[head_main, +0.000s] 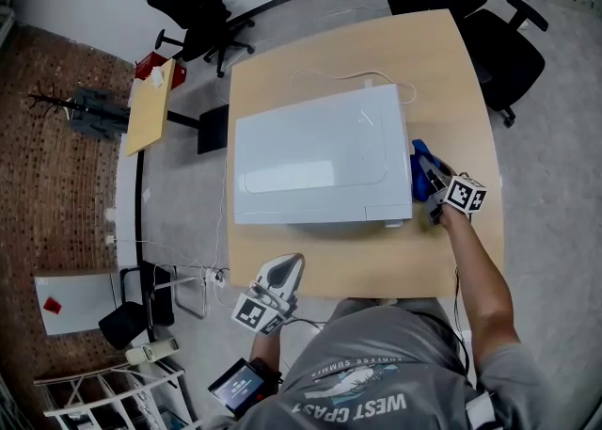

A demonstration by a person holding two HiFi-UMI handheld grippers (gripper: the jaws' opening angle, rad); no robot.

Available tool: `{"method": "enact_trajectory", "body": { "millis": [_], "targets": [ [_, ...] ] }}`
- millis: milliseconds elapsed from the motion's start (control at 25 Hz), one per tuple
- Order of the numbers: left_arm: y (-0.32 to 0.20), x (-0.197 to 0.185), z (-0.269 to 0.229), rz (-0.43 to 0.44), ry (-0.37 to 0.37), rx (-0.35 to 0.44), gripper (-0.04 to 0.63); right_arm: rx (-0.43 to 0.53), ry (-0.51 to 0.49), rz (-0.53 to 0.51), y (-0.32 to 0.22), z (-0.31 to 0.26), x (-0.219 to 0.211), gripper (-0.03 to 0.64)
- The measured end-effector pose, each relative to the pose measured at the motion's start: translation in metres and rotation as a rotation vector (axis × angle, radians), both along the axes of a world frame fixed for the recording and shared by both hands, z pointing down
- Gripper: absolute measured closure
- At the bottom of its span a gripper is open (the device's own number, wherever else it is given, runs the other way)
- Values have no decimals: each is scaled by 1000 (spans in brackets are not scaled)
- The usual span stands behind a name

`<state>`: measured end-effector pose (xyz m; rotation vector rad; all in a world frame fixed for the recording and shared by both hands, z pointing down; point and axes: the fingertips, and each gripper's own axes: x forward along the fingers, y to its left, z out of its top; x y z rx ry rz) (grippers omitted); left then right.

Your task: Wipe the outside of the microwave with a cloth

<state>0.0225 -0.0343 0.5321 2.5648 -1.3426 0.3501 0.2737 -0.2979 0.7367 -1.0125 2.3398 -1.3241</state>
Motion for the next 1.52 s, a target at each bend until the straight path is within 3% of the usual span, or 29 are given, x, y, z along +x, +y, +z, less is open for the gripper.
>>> {"method": "enact_trajectory", "body": {
  "millis": [360,920,1040,1320,1520],
  "targets": [
    [-8,6,-10,13,20,29,572,54,-21,5,-5,-41,4,551],
    [-20,-1,-29,51,45,108,572,316,54,-16,-7,-179,4,551],
    [-24,-9,-35,77,52,129,572,406,158,-39,-1,-207,-5,551],
    [-28,-37,-44,114,66,153,572,609,549,-211,15,-237,-57,551],
    [-31,-58,-42,124,80,163,572,637,693,-304,19,-234,-89,551]
  ]
}}
